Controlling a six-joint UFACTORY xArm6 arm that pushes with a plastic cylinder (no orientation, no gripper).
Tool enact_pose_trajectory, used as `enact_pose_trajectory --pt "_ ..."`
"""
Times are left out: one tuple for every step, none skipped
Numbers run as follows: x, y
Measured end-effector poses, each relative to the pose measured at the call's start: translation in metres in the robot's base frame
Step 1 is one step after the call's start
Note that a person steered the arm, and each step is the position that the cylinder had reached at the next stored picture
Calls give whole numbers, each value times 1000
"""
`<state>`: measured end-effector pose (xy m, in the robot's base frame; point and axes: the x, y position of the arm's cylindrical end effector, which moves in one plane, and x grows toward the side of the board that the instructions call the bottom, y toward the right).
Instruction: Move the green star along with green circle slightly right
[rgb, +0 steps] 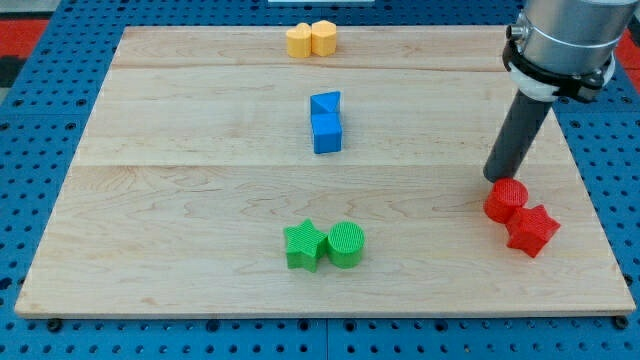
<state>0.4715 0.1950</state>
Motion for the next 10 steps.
enact_pose_trajectory --pt "7 0" --pt "9 0" --pt "9 -10" --pt "9 -78" --pt "9 -144" --pt "12 -212" --pt "18 -272" --pt "32 -293" --pt "66 -272" --pt "90 -262"
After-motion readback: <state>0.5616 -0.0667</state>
